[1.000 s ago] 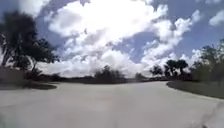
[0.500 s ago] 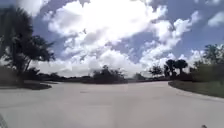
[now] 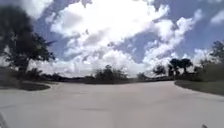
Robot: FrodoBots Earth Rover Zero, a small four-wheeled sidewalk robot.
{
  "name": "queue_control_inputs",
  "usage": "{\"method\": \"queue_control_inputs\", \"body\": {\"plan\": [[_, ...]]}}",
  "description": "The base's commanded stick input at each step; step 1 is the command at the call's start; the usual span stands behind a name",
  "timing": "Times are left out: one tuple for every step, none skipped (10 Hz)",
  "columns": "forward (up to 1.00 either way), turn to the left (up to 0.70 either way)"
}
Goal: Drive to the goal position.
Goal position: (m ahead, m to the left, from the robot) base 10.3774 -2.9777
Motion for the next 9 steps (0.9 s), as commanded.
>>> {"method": "queue_control_inputs", "body": {"plan": [[1.0, 0.0], [1.0, 0.0], [1.0, 0.0], [1.0, 0.0], [1.0, 0.0], [1.0, 0.0], [1.0, 0.0], [1.0, 0.26], [1.0, 0.4]]}}
